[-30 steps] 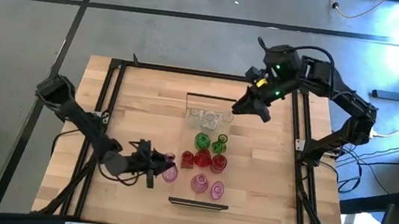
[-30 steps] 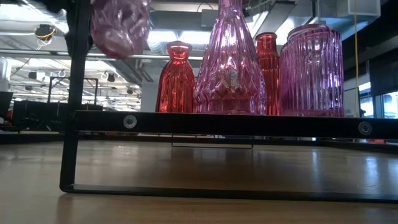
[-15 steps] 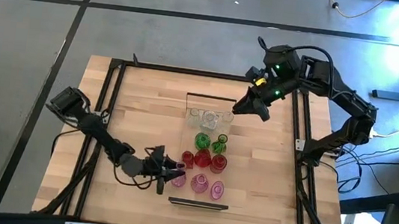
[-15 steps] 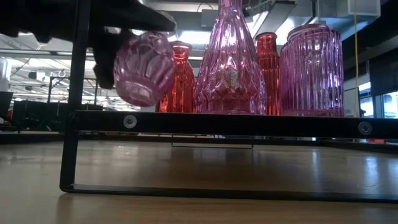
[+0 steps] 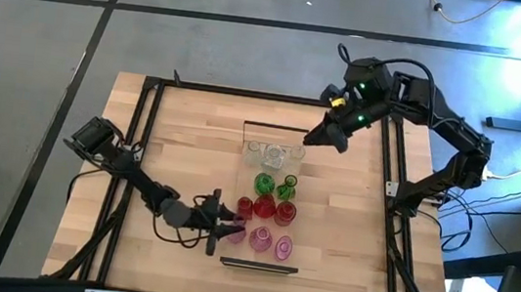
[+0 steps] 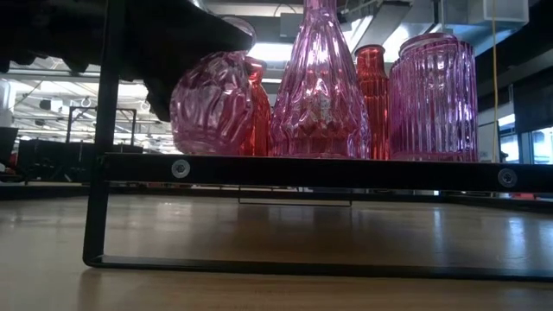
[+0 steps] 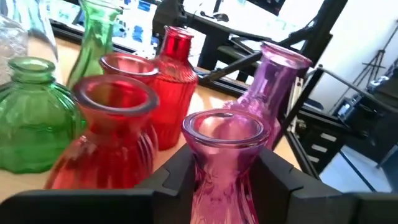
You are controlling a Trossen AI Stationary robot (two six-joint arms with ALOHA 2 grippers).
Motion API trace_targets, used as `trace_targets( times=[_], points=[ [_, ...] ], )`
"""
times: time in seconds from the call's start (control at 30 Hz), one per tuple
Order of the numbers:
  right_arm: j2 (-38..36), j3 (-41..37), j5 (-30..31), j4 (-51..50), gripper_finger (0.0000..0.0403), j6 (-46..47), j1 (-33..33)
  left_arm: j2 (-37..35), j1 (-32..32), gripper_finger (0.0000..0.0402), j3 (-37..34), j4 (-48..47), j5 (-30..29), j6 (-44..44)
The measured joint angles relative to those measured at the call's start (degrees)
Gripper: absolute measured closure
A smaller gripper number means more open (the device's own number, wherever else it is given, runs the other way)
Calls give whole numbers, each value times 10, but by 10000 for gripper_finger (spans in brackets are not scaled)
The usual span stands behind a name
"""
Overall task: Sort vases onto shelf
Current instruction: Put the pink vase aligned with the other pink vases on the shelf
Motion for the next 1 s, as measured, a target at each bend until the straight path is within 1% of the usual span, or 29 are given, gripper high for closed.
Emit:
trace_targets(
  times=[0.23,0.37,0.57,0.83,1.0],
  points=[
    [0,0,12,11,295,36,-36,0,-13,291,0,-8,27,0],
    [1,0,13,35,295,57,-50,0,-13,272,0,-14,30,-4],
    [1,0,27,39,295,64,-49,0,-9,269,0,-15,35,0],
    [1,0,37,33,295,64,-49,0,10,268,0,-4,96,1],
    [1,0,37,33,295,60,-49,0,15,268,0,-3,97,3]
  ],
)
